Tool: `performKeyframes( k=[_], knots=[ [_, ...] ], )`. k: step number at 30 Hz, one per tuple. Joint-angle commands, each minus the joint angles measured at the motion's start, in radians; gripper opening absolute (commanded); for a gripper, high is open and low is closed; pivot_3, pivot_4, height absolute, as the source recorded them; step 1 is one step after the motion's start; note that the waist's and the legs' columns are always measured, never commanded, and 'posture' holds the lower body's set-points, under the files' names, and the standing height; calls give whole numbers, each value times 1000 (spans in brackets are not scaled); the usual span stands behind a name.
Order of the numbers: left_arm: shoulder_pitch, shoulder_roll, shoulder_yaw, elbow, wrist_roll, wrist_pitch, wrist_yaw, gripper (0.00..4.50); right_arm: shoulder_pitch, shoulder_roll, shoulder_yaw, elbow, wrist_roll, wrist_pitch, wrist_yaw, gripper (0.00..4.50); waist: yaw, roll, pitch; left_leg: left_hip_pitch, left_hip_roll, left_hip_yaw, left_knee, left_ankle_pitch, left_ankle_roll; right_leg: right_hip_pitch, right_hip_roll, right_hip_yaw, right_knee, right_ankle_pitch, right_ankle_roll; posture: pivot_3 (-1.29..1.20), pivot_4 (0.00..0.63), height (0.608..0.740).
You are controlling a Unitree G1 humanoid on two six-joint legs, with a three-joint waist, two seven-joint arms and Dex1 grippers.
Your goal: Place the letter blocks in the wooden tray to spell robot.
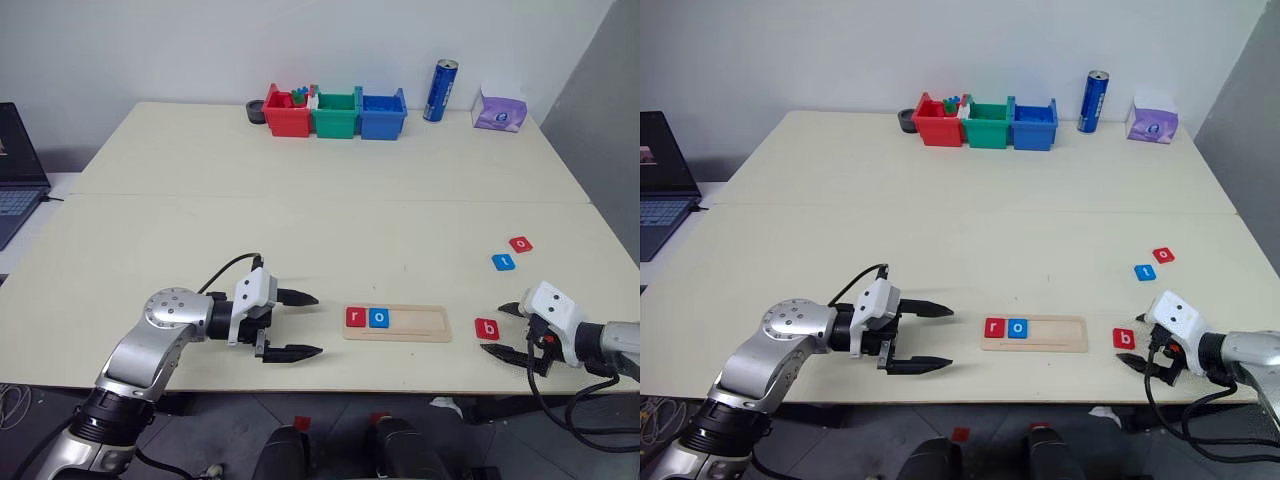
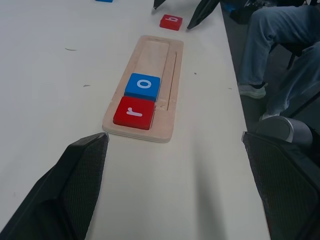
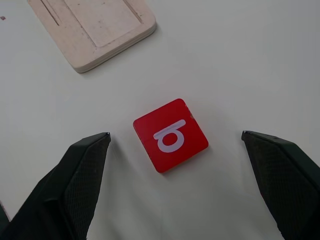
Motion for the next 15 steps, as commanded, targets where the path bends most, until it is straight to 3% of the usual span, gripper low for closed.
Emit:
performKeyframes(
  k=[1, 4, 6, 13, 15],
  knots=[
    [-5, 0, 6, -19, -1, -15, 6, 4500, -57, -13, 19, 39, -11, -41, 40, 4470, 0, 0, 0, 0, 0, 0, 0, 0, 0, 0, 0, 0, 0, 0, 0, 0, 150, 740],
    [-7, 0, 5, -22, 0, -11, 9, 4500, -83, -16, 43, 62, -22, -45, 58, 4470, 0, 0, 0, 0, 0, 0, 0, 0, 0, 0, 0, 0, 0, 0, 0, 0, 150, 740],
    [-7, 1, 5, -23, 0, -10, 9, 4500, -90, -18, 54, 73, -26, -46, 67, 4106, 0, 0, 0, 0, 0, 0, 0, 0, 0, 0, -1, 0, 0, 0, 0, 0, 150, 740],
    [-5, 5, 6, -46, -6, 6, 21, 4500, -104, -16, 67, 80, -27, -42, 85, 1689, 0, 0, 0, 0, 0, 0, 0, 0, 0, 0, -1, 0, 0, 0, 0, 0, 150, 740],
    [-4, 7, 8, -49, -7, 9, 22, 4500, -105, -22, 60, 63, -19, -36, 94, 1457, 0, 0, 0, 0, 0, 0, 1, 0, 0, 0, -1, 0, 0, 0, 0, 0, 150, 740]
  ],
)
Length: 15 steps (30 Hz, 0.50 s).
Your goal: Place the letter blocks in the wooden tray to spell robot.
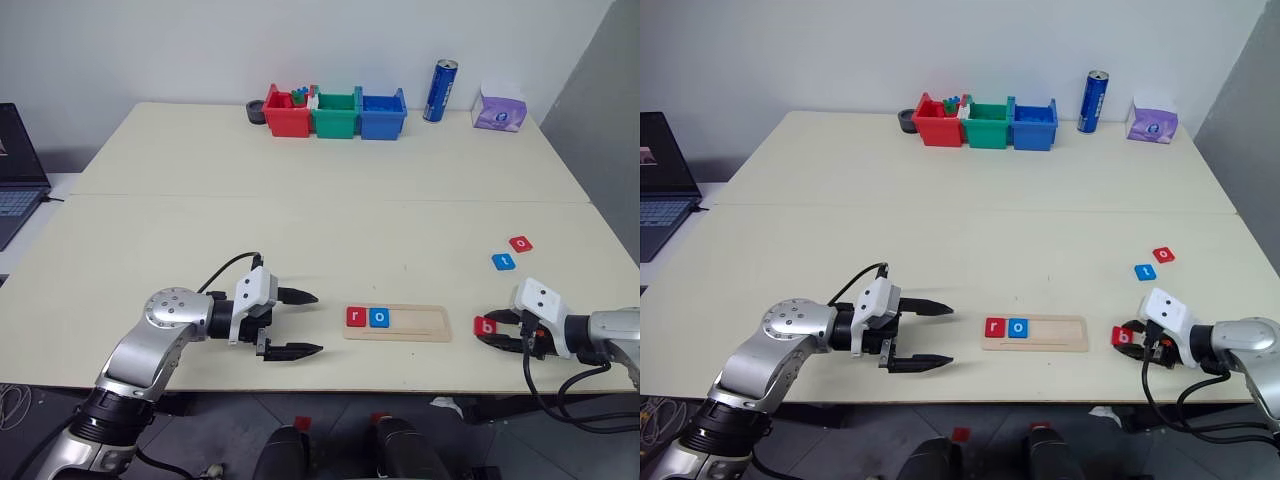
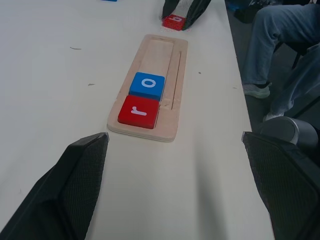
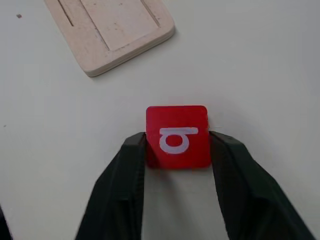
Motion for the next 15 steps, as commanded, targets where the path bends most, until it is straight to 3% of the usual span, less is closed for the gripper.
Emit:
performKeyframes(
  k=[1, 8, 15],
  knots=[
    [-3, 8, 9, -43, -10, 4, 5, 4500, -16, -25, -20, -35, 6, 1, 20, 1457, 0, 0, 0, 0, 0, 0, 0, 0, 0, 0, 0, 0, 0, 0, 0, 0, 150, 740],
    [8, 30, 30, -35, -7, 7, 14, 4500, -93, -19, 0, -232, 72, 101, 27, 1457, -2, 0, 0, 1, 0, -1, 0, 0, 0, 0, 0, 0, 1, 0, 0, 0, 150, 740],
    [8, 39, 32, -3, 10, -26, 15, 4500, -245, 23, 177, -286, 5, 206, -13, 1457, 0, 0, 0, 0, 0, -1, 0, 0, 0, 0, 0, 0, 0, 0, 0, 0, 150, 740]
  ],
)
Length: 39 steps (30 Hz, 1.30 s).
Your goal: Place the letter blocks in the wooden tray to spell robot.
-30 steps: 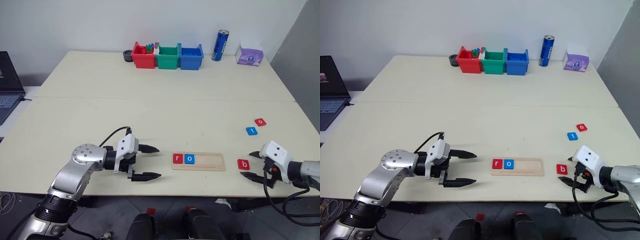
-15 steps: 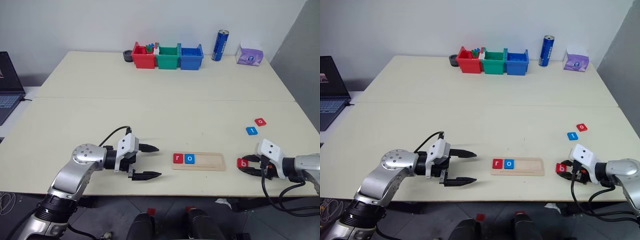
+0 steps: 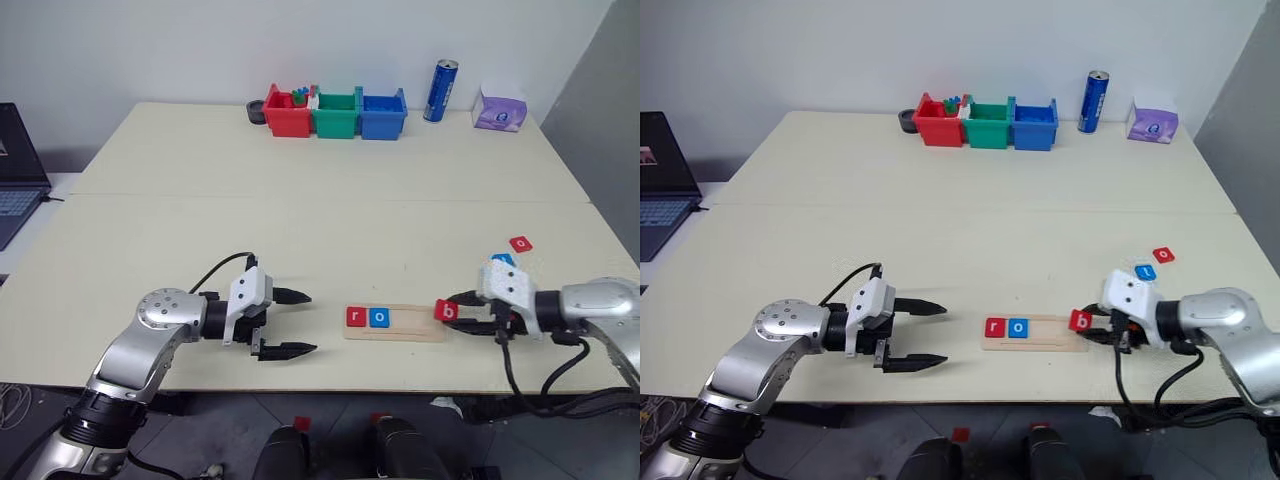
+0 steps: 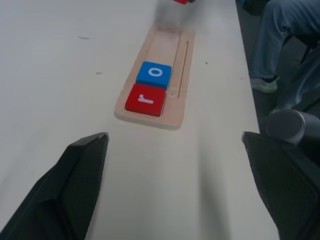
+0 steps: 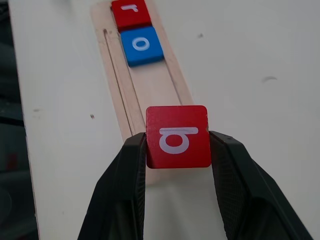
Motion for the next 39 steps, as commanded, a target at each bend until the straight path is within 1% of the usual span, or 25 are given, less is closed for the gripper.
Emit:
performKeyframes(
  k=[1, 6, 15, 20, 37, 39],
  knots=[
    [-8, 8, 19, -2, 2, -26, -2, 4500, -80, 19, 73, -13, -40, 53, -18, 1457, 0, 0, 0, 0, 0, 0, 0, 0, 0, 0, 0, 0, 0, 0, 0, 0, 150, 740],
    [13, 8, 22, 17, 11, -65, -8, 4500, -170, 68, 182, 12, -84, 77, -11, 1457, 0, 0, 0, 0, 0, 0, 0, 0, 0, 0, 0, 0, 0, 1, -1, 0, 150, 740],
    [48, 12, 27, 26, 16, -107, -4, 4500, -234, 114, 277, 71, -139, 44, 17, 1457, 0, 0, 0, -1, 0, 0, 0, 0, 0, -1, -1, -1, 0, 1, -2, 0, 150, 740],
    [61, 9, 32, 28, 21, -118, 4, 4500, -250, 128, 291, 109, -162, 27, 29, 1457, 0, 0, 0, -1, 0, 0, 0, 0, 0, -1, -1, -1, 0, 1, -2, 0, 150, 740],
    [56, 6, 22, 1, 17, -97, 28, 4500, -275, 160, 292, 148, -188, 8, 55, 1457, 0, 0, 0, -1, 0, -1, 0, 0, 0, -1, -1, -2, 0, 2, -4, 0, 150, 740],
    [57, 6, 22, -1, 16, -94, 27, 4500, -276, 161, 291, 148, -188, 9, 56, 2226, 0, 0, 0, -1, 0, -1, 0, 0, 0, -1, -1, -2, 0, 2, -4, 0, 150, 740]
  ],
)
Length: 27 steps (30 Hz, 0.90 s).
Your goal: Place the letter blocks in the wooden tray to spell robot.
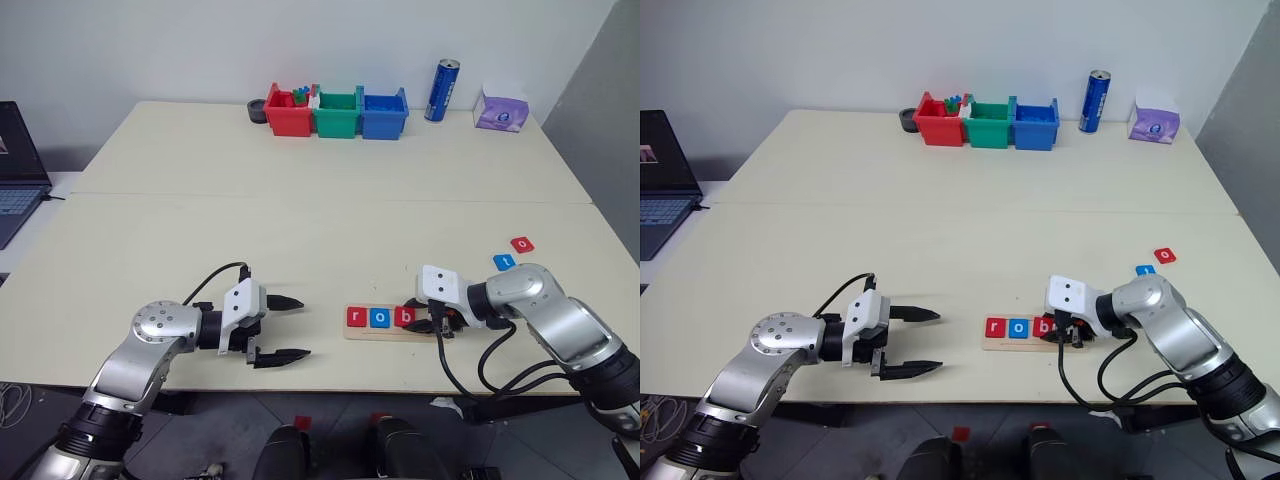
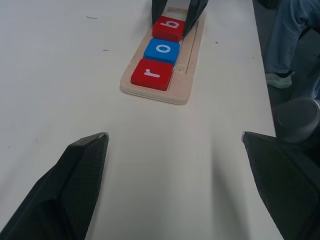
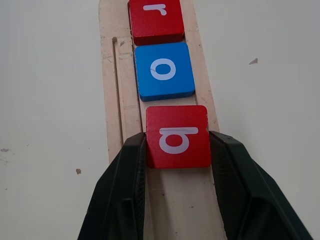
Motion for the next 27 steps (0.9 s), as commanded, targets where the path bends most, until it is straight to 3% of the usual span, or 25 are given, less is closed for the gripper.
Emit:
performKeyframes(
  k=[1, 6, 7, 13, 17, 21, 27],
  knots=[
    [-6, 6, 16, -38, -11, 4, 1, 4500, -25, 2, -8, -12, -5, -9, 12, 2526, 0, 0, 0, 0, 0, 0, 0, 0, 0, 0, 0, 0, 0, 0, 0, 0, 150, 740],
    [-1, 6, 18, -41, -11, 6, 0, 4500, -34, 1, -21, -24, 2, -7, 14, 4289, 0, 0, 0, 0, 0, 0, 0, 0, 0, 0, 0, 0, 0, 0, 0, 0, 150, 740],
    [-1, 6, 17, -40, -10, 6, 0, 4500, -37, 1, -27, -27, 6, -2, 14, 4456, 0, 0, 0, 0, 0, 0, 0, 0, 0, 0, 0, 0, 0, 0, 0, 0, 150, 740],
    [2, 3, 16, -40, -9, 5, 3, 4500, -35, -4, -117, -106, 75, 76, -6, 4456, 0, 0, 0, 0, 0, -1, 0, 0, 0, 0, 0, 0, 0, 0, 0, 0, 150, 740],
    [9, 1, 17, -46, -9, 7, 9, 4500, 41, -41, -164, -171, 76, 92, -39, 4456, 2, 0, 0, 0, 0, -1, 0, 0, 0, 0, 0, -1, 0, 0, 0, 0, 150, 740],
    [4, 0, 13, -42, -4, 9, 11, 4500, 109, -87, -153, -176, 28, 60, -66, 3573, 2, 0, 0, -1, 0, 0, 0, 0, 0, 0, 0, -1, 0, 0, 0, 0, 150, 740],
    [-21, -3, 5, -33, -1, 18, 9, 4500, 114, -78, -132, -160, 6, 56, -87, 1371, -1, 0, 0, 0, 0, 0, 0, 0, 0, 0, 0, 0, 0, -2, 3, 0, 150, 740]
  ],
)
